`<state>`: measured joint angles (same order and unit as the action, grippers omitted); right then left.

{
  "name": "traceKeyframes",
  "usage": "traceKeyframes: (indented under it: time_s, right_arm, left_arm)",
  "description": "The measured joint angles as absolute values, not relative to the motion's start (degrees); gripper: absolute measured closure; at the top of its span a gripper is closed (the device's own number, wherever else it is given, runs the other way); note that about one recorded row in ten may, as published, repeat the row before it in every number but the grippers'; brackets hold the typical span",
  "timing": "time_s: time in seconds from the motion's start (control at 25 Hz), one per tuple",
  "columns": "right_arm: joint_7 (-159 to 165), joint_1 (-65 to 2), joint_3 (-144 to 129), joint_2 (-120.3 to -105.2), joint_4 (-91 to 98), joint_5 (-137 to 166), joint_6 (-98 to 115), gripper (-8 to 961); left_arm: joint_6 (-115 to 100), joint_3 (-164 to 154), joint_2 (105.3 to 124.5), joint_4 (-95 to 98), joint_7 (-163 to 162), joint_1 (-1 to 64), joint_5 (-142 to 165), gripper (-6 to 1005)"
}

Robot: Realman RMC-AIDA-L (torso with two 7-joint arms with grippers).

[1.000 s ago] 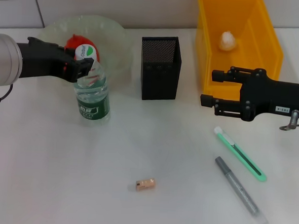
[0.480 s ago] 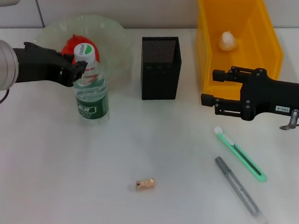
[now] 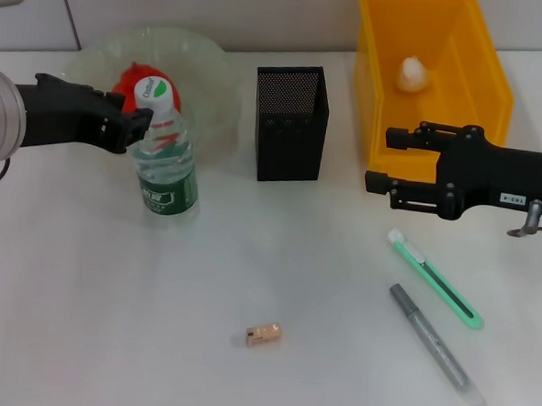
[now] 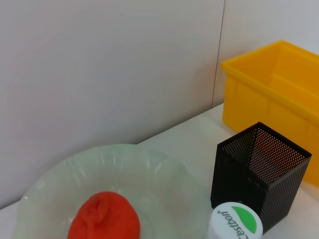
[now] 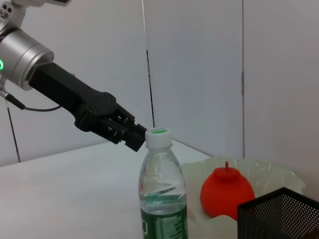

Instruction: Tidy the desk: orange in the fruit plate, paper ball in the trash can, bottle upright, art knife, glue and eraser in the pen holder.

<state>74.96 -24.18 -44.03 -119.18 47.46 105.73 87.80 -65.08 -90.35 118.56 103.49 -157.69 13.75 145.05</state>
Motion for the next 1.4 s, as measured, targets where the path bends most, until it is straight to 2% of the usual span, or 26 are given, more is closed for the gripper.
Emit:
traceKeyframes:
  time_s: [0.24, 0.64, 0.84, 1.4]
  right_arm:
    - [75.0, -24.1, -44.0, -119.18, 47.5, 105.7, 87.8, 244]
    - [76.1, -24.0, -43.9, -119.18, 47.8, 105.7, 87.9, 243]
    - [76.4, -23.8, -43.9, -119.18, 48.0, 105.7, 88.1, 244]
    - [76.5, -23.5, -42.2, -119.01, 48.1, 105.7, 86.9, 244]
  left_arm:
    - [-65.5, -90.0, 118.52, 104.0, -157.7, 13.3, 141.7, 656]
    - [-60.5, -89.6, 118.55, 103.4, -150.4, 10.8, 136.3, 259]
    - [-56.8, -89.6, 118.55, 101.2, -147.7, 9.6, 134.6, 200]
    - [-52.8, -89.5, 118.48, 104.2, -135.4, 2.7, 122.5, 206]
